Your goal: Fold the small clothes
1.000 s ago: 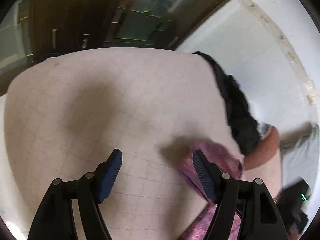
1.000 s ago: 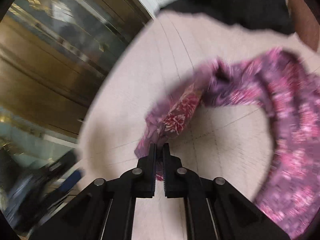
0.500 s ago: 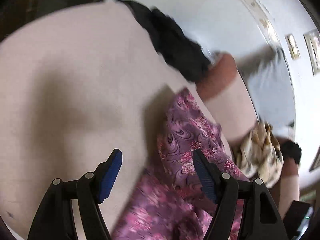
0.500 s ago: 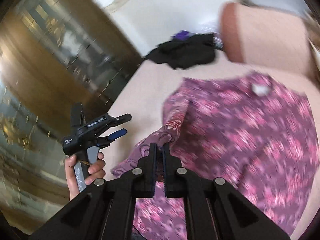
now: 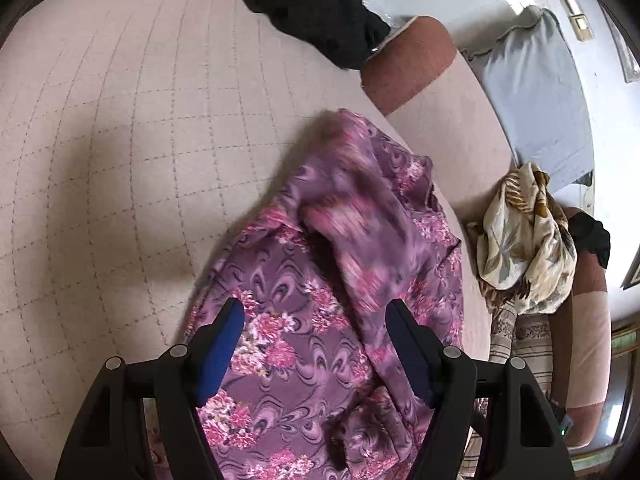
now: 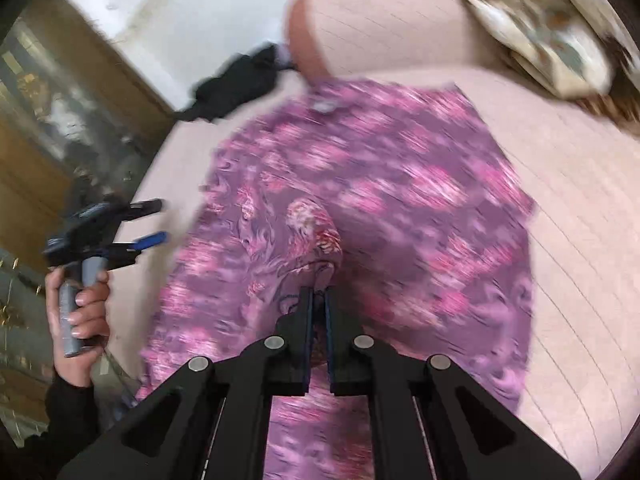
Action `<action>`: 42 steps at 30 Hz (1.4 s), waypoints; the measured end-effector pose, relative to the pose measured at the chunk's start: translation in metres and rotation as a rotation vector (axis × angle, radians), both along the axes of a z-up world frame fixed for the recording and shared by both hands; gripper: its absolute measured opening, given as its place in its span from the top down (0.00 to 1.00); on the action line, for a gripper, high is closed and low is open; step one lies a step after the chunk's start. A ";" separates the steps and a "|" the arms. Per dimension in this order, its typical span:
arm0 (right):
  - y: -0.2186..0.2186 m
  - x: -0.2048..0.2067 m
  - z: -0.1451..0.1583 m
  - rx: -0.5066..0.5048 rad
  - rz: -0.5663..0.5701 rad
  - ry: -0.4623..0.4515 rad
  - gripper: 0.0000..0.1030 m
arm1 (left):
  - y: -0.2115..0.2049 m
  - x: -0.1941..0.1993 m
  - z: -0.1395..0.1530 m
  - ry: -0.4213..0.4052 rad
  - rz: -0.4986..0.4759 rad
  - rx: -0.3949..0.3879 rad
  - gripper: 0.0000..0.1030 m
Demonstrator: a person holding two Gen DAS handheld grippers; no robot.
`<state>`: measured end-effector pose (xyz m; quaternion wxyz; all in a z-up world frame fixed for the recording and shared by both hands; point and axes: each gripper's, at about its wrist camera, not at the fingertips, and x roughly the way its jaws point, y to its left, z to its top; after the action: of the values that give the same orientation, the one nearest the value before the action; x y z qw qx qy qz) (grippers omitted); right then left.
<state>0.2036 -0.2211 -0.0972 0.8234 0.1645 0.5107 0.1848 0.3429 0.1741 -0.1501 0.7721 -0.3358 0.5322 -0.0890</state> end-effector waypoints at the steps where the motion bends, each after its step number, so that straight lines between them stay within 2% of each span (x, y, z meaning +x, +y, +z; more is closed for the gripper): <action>1: -0.003 -0.006 0.002 -0.008 0.029 -0.021 0.95 | 0.002 0.000 -0.001 0.004 0.012 0.012 0.25; 3: -0.007 -0.009 -0.001 -0.093 0.021 -0.035 0.95 | 0.004 0.003 -0.006 0.021 0.045 0.012 0.25; 4: -0.011 -0.004 -0.012 -0.136 0.016 0.005 0.95 | 0.004 0.007 -0.008 0.035 0.060 0.010 0.25; 5: -0.014 0.000 -0.019 -0.139 0.024 0.043 0.92 | 0.001 0.013 -0.011 0.056 0.061 0.000 0.25; 6: -0.020 0.006 -0.029 -0.151 0.018 0.090 0.92 | -0.003 0.020 -0.015 0.080 0.054 -0.031 0.25; 8: -0.035 0.006 -0.015 -0.150 -0.017 0.047 0.91 | -0.011 0.037 -0.023 0.117 0.054 -0.113 0.26; 10: -0.047 0.009 0.012 -0.054 -0.020 -0.023 0.65 | -0.010 0.050 -0.024 0.107 0.083 -0.128 0.27; 11: -0.048 0.012 0.023 -0.033 -0.013 -0.050 0.48 | -0.008 0.057 -0.025 0.102 0.110 -0.113 0.27; 12: -0.044 0.018 0.036 -0.018 0.011 -0.077 0.47 | -0.005 0.063 -0.027 0.097 0.142 -0.106 0.28; 15: -0.010 0.066 0.055 0.036 0.135 -0.090 0.47 | 0.003 0.062 -0.041 0.088 0.203 -0.148 0.30; 17: 0.017 0.103 0.055 0.079 0.214 -0.070 0.47 | 0.007 0.062 -0.050 0.106 0.225 -0.194 0.34; 19: 0.054 0.152 0.048 0.091 0.292 -0.045 0.47 | 0.011 0.064 -0.053 0.103 0.242 -0.206 0.35; 22: 0.105 0.228 0.023 0.117 0.324 0.040 0.47 | 0.009 0.068 -0.050 0.093 0.245 -0.164 0.41; 24: 0.133 0.264 0.006 0.103 0.334 0.071 0.47 | 0.004 0.068 -0.048 0.084 0.231 -0.132 0.41; 26: 0.156 0.292 -0.010 0.080 0.353 0.101 0.47 | 0.000 0.075 -0.049 0.076 0.217 -0.065 0.43; 28: 0.179 0.315 -0.030 0.042 0.357 0.136 0.47 | 0.005 0.078 -0.055 0.095 0.237 -0.057 0.61; 31: 0.196 0.339 -0.047 0.013 0.318 0.147 0.47 | 0.015 0.077 -0.060 0.128 0.266 -0.076 0.75; 33: 0.207 0.348 -0.056 0.013 0.328 0.167 0.47 | 0.014 0.078 -0.061 0.139 0.269 -0.046 0.85; 34: 0.214 0.351 -0.063 -0.024 0.342 0.191 0.47 | 0.014 0.079 -0.061 0.140 0.265 -0.031 0.90; 35: 0.218 0.351 -0.067 -0.061 0.348 0.196 0.55 | 0.014 0.080 -0.059 0.138 0.259 -0.019 0.93; 36: 0.221 0.350 -0.069 -0.096 0.353 0.192 0.80 | 0.016 0.078 -0.057 0.134 0.254 -0.009 0.95; 37: 0.222 0.347 -0.067 -0.084 0.371 0.197 0.92 | 0.021 0.077 -0.054 0.127 0.268 -0.005 0.96; 40: 0.212 0.336 -0.037 -0.034 0.356 0.113 0.95 | 0.042 0.065 -0.041 0.096 0.343 -0.006 0.96; 42: 0.206 0.333 -0.031 0.003 0.337 0.107 0.95 | 0.047 0.063 -0.035 0.085 0.375 0.042 1.00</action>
<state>0.5371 -0.0151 -0.1279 0.7523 0.0874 0.5737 0.3120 0.4058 0.2208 -0.1855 0.7590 -0.4161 0.4941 0.0816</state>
